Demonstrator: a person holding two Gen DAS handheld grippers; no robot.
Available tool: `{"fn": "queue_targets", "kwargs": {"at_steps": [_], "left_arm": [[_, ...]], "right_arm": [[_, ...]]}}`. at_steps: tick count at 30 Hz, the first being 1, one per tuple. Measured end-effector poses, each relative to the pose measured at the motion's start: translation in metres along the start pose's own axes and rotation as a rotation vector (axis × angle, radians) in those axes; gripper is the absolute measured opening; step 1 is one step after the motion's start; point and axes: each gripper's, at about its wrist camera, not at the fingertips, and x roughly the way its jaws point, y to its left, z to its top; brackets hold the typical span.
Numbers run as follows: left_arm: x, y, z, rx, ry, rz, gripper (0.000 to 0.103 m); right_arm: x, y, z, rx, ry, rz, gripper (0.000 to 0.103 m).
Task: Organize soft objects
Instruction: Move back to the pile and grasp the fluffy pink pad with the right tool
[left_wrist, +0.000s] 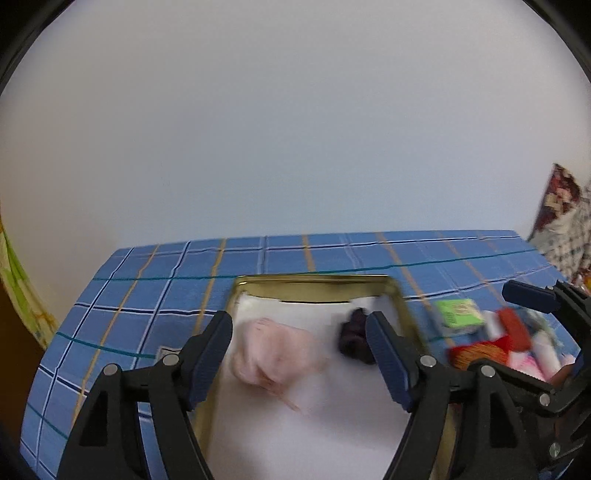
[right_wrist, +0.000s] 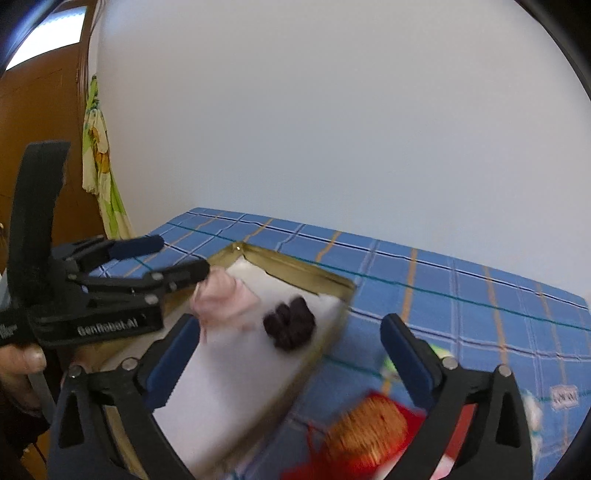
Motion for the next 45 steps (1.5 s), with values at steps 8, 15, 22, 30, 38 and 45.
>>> {"fn": "queue_targets", "kwargs": {"at_steps": [8,15,22,30,38,45], "left_arm": [[-0.047,-0.059,-0.046,0.031,-0.064,-0.116,0.078],[-0.057,-0.121,-0.075,0.103,-0.053,-0.191,0.078],[-0.041,-0.179,-0.094,0.181,0.047,-0.283,0.078],[-0.024,-0.201,-0.099,0.203,0.115,-0.293,0.078],[-0.016,-0.211,-0.102,0.242,0.153,-0.309,0.078],[-0.013,-0.204,-0.102,0.212,0.180,-0.355,0.078]], "right_arm": [[-0.096,-0.038,-0.071,0.101,-0.118,-0.133,0.103],[-0.140,-0.091,-0.129,0.198,-0.130,-0.342,0.103],[-0.131,-0.118,-0.155,0.225,-0.057,-0.378,0.103],[-0.128,-0.127,-0.164,0.239,-0.009,-0.368,0.103],[-0.106,-0.135,-0.165,0.245,0.140,-0.355,0.071],[-0.106,-0.136,-0.168,0.246,0.133,-0.368,0.040]]}}
